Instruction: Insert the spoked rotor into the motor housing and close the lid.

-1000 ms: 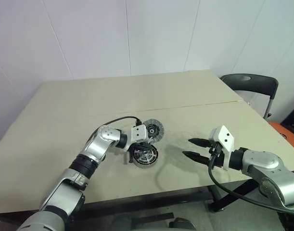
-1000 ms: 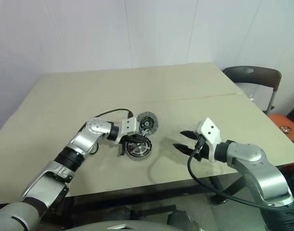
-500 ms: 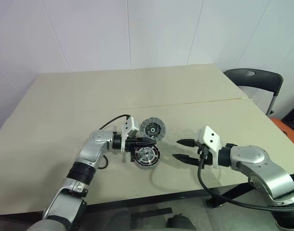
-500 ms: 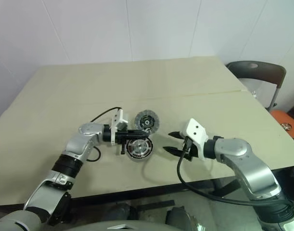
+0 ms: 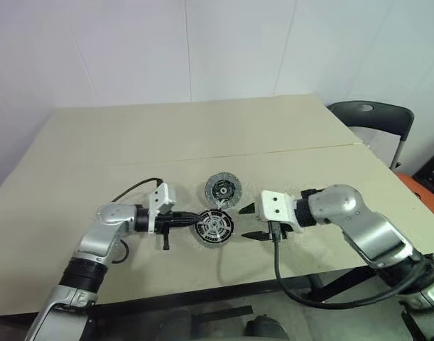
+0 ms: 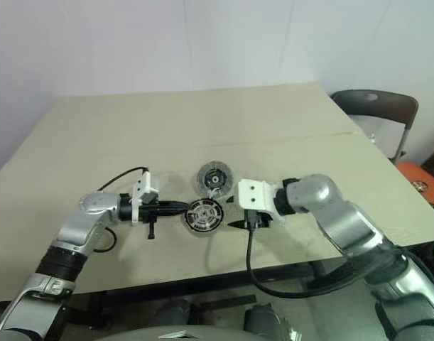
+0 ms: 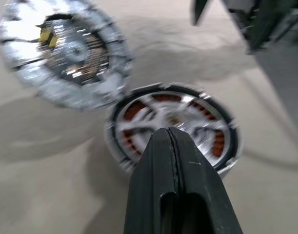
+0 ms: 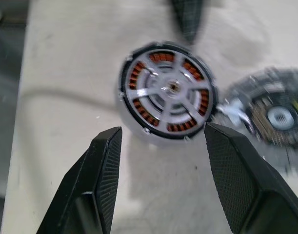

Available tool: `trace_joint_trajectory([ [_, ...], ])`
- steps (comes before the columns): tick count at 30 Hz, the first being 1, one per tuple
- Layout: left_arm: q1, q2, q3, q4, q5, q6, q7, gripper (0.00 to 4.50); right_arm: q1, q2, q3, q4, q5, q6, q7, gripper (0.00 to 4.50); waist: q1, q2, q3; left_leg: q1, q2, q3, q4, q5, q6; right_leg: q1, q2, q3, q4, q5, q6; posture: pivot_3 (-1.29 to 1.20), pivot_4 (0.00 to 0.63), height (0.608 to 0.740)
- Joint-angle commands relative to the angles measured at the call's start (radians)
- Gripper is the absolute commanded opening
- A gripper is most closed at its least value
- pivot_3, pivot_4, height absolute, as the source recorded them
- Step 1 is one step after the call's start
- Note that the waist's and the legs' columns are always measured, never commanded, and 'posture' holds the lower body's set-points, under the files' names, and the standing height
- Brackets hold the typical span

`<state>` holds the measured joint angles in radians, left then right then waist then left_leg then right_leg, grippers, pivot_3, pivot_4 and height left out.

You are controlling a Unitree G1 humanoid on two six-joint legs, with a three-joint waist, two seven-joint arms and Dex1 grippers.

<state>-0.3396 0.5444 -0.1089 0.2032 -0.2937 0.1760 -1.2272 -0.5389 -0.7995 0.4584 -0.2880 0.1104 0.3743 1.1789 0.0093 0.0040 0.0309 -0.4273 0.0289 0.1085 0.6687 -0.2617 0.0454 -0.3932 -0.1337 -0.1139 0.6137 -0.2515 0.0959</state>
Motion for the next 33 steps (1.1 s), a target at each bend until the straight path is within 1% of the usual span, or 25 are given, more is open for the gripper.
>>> trace_joint_trajectory([
  [1, 0.033, 0.028, 0.046, -0.025, -0.007, -0.030, 0.020, 0.03, -0.065, 0.025, 0.078, 0.072, -0.086, -0.119, 0.077, 2.82, 0.000, 0.000, 0.000, 0.000, 0.000, 0.000, 0.000, 0.000, 0.000, 0.000, 0.000, 0.000, 0.000, 0.000, 0.000, 0.00, 0.000, 0.740],
  [7, 0.087, 0.028, 0.045, -0.093, -0.010, -0.004, 0.070, 0.03, -0.134, 0.111, 0.156, 0.232, -0.191, -0.269, 0.119, 2.82, 0.000, -0.001, 0.001, 0.000, 0.000, 0.002, 0.000, 0.001, -0.001, 0.000, 0.000, 0.000, 0.001, 0.000, 0.000, 0.00, 0.000, 0.740],
  [10, 0.098, 0.024, 0.042, -0.129, -0.015, 0.020, 0.096, 0.00, -0.158, 0.162, 0.167, 0.324, -0.251, -0.348, 0.077, 3.34, 0.001, -0.001, 0.001, 0.000, 0.000, 0.002, 0.000, 0.001, -0.003, 0.000, 0.000, 0.000, 0.003, 0.001, 0.001, 0.00, 0.000, 0.740],
  [13, 0.098, 0.023, 0.040, -0.146, -0.016, 0.037, 0.111, 0.00, -0.170, 0.199, 0.159, 0.388, -0.298, -0.415, 0.032, 4.33, 0.000, -0.001, 0.001, 0.001, 0.001, 0.002, 0.000, 0.002, -0.006, -0.001, 0.001, 0.000, 0.005, 0.001, 0.001, 0.00, 0.000, 0.740],
  [14, 0.099, 0.023, 0.039, -0.152, -0.016, 0.043, 0.115, 0.00, -0.171, 0.201, 0.156, 0.396, -0.309, -0.425, 0.030, 4.47, 0.000, -0.001, 0.001, 0.001, 0.001, 0.002, 0.000, 0.002, -0.007, -0.001, 0.002, 0.000, 0.006, 0.001, 0.001, 0.00, 0.000, 0.740],
  [23, 0.086, 0.017, 0.034, -0.156, -0.014, 0.058, 0.135, 0.00, -0.152, 0.196, 0.137, 0.444, -0.354, -0.478, 0.032, 4.47, -0.005, -0.001, 0.001, 0.002, 0.002, 0.002, 0.000, 0.005, -0.008, -0.002, 0.002, 0.000, 0.009, 0.001, 0.001, 0.00, 0.000, 0.740],
  [26, 0.080, 0.012, 0.029, -0.146, -0.008, 0.052, 0.141, 0.00, -0.147, 0.204, 0.138, 0.450, -0.362, -0.487, 0.021, 3.83, -0.005, -0.001, 0.001, 0.002, 0.002, 0.002, 0.000, 0.005, -0.008, -0.002, 0.002, 0.000, 0.009, 0.001, 0.001, 0.00, 0.000, 0.740],
  [33, 0.075, 0.012, 0.025, -0.148, 0.002, 0.047, 0.155, 0.00, -0.131, 0.241, 0.107, 0.405, -0.335, -0.465, -0.002, 1.42, -0.017, -0.001, 0.001, 0.003, 0.003, 0.002, 0.000, 0.006, -0.010, -0.003, 0.002, 0.000, 0.015, 0.001, 0.001, 0.00, 0.000, 0.740],
])
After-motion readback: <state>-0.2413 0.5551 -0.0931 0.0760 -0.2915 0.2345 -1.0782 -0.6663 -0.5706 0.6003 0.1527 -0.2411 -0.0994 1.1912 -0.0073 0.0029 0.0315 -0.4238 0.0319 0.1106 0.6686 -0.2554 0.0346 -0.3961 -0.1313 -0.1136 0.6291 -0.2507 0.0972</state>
